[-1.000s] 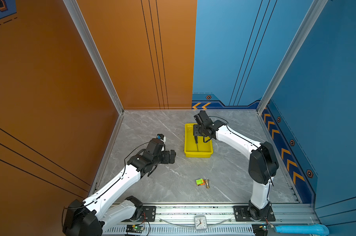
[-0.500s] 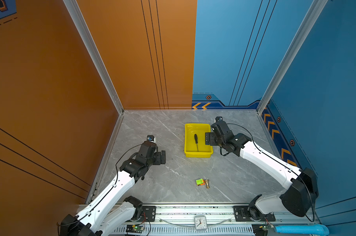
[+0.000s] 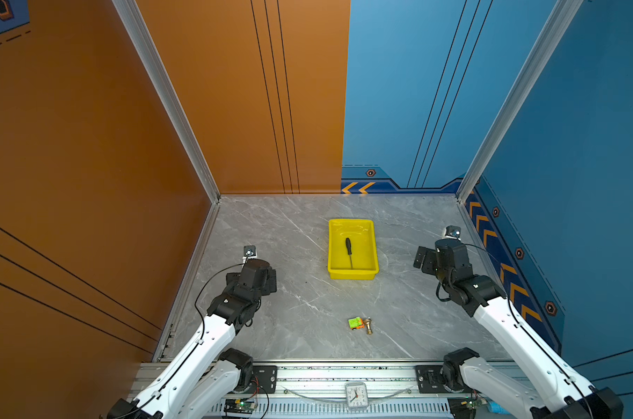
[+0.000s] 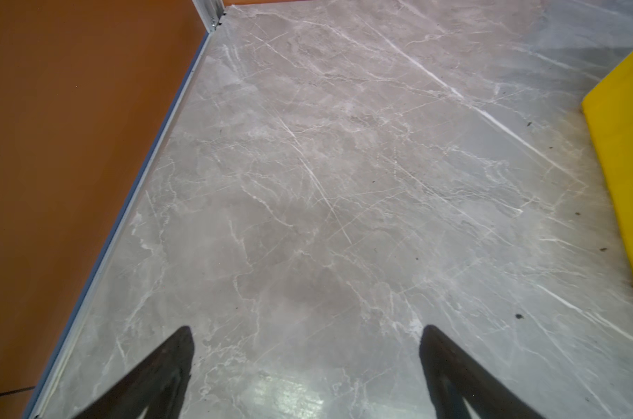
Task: Put the screwdriver in the bin
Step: Reset both arms
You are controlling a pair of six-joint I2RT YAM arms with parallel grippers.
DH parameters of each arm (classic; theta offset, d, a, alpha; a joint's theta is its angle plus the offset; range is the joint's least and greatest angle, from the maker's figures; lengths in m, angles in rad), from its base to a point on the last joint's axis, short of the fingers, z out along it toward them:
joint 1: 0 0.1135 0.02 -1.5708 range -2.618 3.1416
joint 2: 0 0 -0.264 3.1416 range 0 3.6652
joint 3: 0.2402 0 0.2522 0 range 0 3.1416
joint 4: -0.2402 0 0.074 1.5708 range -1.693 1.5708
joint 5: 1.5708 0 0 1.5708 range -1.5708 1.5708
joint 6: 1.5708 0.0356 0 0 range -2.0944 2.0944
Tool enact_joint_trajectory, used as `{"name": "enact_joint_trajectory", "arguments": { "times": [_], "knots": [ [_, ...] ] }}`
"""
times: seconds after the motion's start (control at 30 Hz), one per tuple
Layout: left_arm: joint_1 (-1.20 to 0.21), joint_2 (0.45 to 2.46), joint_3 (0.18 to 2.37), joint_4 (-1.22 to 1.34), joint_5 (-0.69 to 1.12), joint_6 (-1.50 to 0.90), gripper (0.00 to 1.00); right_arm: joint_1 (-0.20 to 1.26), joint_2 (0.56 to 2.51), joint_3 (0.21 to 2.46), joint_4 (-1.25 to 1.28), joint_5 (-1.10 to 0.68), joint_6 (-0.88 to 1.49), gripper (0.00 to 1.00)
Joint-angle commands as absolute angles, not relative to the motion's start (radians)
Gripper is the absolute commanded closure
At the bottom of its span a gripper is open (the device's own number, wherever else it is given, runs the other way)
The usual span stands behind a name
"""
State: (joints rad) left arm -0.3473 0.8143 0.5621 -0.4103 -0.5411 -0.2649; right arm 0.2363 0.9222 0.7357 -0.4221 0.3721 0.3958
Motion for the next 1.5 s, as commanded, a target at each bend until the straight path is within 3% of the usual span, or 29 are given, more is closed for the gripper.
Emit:
{"name": "enact_joint_trajectory", "arguments": {
  "times": [0.0,0.17,0.4,0.57,1.13,1.47],
  "knots": [
    [-0.325,0.764,0.471,-0.243,-0.642,-0.151,0.02,0.162,0.882,0.622,-0.303,0.353,0.358,0.00],
    [-0.297,0.662,0.266,0.109,-0.602,-0.048,0.02,0.107,0.751,0.409,-0.011,0.217,0.204,0.00],
    [-0.230,0.727,0.218,0.184,-0.560,-0.065,0.02,0.102,0.695,0.259,0.129,0.254,0.129,0.00],
    [-0.200,0.842,0.210,0.298,-0.516,-0.072,0.02,0.103,0.798,0.201,0.270,0.252,0.121,0.00],
    [-0.102,1.216,0.289,0.665,-0.390,-0.045,0.02,0.080,1.316,0.316,0.778,0.233,0.075,0.00],
    [-0.087,1.421,0.388,0.783,-0.341,0.005,0.02,0.043,1.461,0.362,0.861,0.190,0.068,0.00]
  ]
}}
